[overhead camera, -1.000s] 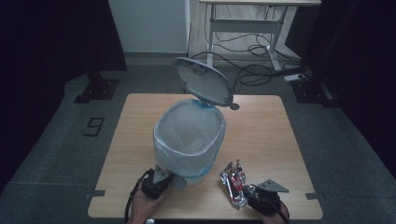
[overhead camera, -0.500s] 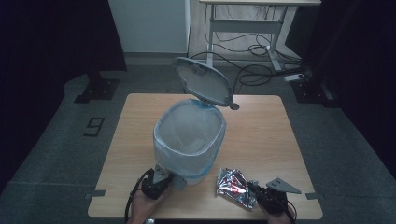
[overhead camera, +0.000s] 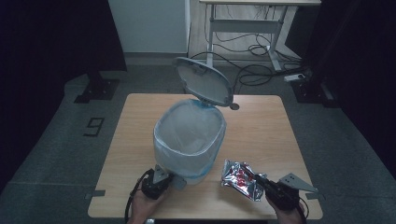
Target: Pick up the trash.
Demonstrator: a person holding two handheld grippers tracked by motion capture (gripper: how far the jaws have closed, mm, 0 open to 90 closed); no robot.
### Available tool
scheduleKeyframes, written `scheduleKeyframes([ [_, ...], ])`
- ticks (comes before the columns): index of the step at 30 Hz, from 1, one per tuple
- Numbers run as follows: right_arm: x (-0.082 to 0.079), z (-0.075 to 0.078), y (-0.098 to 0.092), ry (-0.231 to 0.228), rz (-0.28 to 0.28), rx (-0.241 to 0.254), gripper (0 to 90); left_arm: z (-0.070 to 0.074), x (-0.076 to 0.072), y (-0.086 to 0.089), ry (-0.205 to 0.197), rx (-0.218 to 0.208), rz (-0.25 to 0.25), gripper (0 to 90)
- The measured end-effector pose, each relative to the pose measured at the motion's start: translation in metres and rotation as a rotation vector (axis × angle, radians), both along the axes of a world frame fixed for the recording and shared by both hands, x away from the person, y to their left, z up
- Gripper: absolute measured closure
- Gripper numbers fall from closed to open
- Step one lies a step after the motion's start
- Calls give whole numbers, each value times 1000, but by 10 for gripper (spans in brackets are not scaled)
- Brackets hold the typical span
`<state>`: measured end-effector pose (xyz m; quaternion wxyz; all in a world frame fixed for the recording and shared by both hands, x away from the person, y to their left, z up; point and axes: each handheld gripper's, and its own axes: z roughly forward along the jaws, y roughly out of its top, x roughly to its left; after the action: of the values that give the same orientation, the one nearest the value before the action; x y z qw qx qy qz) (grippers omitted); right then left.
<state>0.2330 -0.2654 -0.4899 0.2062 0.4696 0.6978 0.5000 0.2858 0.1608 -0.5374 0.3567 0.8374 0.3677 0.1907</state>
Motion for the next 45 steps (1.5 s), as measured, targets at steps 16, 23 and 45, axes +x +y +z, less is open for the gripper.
scheduleKeyframes([
  [16,7,50,-5,-88,10,46,879,0,0,0,1,-1,2,900],
  [23,7,72,-6,-122,16,58,880,0,0,0,2,-2,1,900],
  [45,20,121,-8,-190,32,65,881,0,0,0,3,-1,1,900],
])
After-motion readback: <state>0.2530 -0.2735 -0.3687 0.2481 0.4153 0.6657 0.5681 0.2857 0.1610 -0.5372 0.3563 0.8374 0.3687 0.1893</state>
